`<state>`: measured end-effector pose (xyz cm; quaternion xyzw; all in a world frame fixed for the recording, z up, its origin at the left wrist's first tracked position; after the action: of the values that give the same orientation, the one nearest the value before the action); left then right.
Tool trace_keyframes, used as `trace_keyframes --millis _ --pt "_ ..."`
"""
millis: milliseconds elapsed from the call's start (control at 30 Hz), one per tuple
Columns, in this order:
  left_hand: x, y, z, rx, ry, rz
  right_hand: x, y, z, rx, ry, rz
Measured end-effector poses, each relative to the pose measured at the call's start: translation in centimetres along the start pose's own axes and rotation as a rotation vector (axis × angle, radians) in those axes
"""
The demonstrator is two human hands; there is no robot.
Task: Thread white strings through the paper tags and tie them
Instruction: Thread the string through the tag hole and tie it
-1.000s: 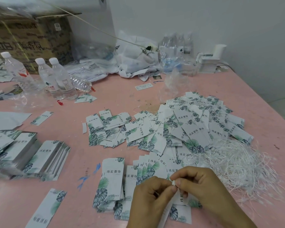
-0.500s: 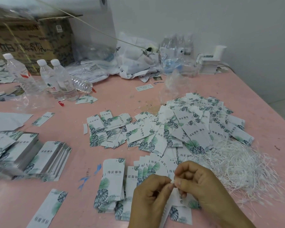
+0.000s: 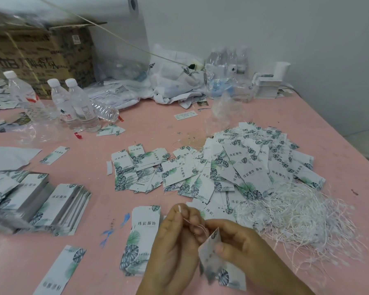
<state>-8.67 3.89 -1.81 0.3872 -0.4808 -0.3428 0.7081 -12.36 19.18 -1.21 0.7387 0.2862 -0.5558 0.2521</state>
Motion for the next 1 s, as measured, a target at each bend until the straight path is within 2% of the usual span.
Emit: trace_keyframes --millis 100,267,300,367,467,533,667,733,867,1000 --pt "0.6 0.3 0.4 0.009 -0.006 -0.168 0.5 0.8 0.4 -0.054 0.036 0.049" --pt "1.0 -0.6 0.6 0.122 0.000 -0.206 1.1 0.5 0.7 -0.060 0.157 0.037" --pt "0.8 -0.7 0.4 0.124 -0.020 -0.261 0.9 0.0 0.6 -0.069 0.176 0.061" --pt "0.3 -1.4 0.4 0.228 -0.003 -0.213 0.6 -1.3 0.3 -0.060 0.194 0.160" --pt "-0.8 -2.1 0.3 0.412 0.014 0.117 0.5 -2.4 0.2 -0.016 0.145 0.523" --pt "-2.1 -2.0 -0.3 0.375 -0.016 0.381 0.5 -2.0 0.6 0.001 0.084 0.674" --pt "-3.1 -1.6 -1.6 0.236 0.030 0.774 1.2 -0.6 1.4 0.131 0.052 0.572" --pt "-3.3 -1.6 -1.9 0.215 0.137 0.930 1.5 -0.4 1.5 0.199 0.026 0.524" --pt "-3.3 -1.7 -2.0 0.074 0.361 1.350 1.8 -0.6 1.4 0.328 -0.021 0.493" --pt "-3.5 -1.6 -1.9 0.015 0.470 1.521 1.0 -0.9 1.0 0.451 0.012 0.460"
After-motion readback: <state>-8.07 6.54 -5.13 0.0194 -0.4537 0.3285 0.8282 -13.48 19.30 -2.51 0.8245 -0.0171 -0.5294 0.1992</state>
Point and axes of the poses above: each hand's wrist, its own z-axis towards the middle knuckle, its own y-axis out of the palm, x = y × z, the point moved 1 cm from there along z, towards the middle knuckle, and after that the axes turned 11 degrees about y, right-handed, at the moved point
